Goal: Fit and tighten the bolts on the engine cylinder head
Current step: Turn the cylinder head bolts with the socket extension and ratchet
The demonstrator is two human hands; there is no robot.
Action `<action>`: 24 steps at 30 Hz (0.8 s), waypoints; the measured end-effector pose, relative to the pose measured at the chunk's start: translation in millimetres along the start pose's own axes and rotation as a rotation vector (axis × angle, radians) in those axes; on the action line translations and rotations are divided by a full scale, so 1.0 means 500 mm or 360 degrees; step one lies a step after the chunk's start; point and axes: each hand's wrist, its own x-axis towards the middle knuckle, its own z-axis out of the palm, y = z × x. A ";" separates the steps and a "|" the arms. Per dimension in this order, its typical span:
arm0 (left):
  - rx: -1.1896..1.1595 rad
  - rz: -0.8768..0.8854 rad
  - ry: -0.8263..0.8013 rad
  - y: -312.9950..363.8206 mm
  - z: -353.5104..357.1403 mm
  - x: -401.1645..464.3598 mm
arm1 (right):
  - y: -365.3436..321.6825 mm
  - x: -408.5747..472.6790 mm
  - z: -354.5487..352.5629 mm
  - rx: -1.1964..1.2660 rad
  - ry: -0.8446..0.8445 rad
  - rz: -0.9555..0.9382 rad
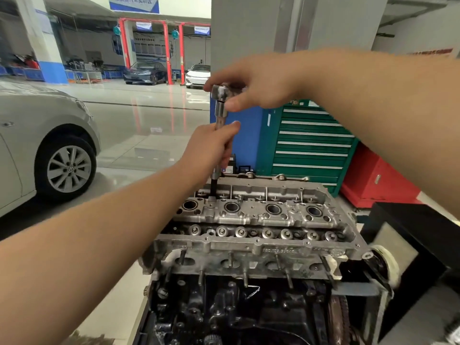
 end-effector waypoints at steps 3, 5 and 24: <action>0.0062 0.0219 0.0628 -0.002 0.041 -0.012 | -0.027 0.018 0.005 -0.0424 0.0120 0.0104; -0.0055 0.0293 0.0763 0.007 0.062 -0.016 | -0.048 0.024 0.009 -0.0673 0.0131 0.0149; -0.0156 0.0098 -0.0061 0.024 -0.013 0.007 | 0.007 0.015 -0.019 -0.0118 0.0008 0.0178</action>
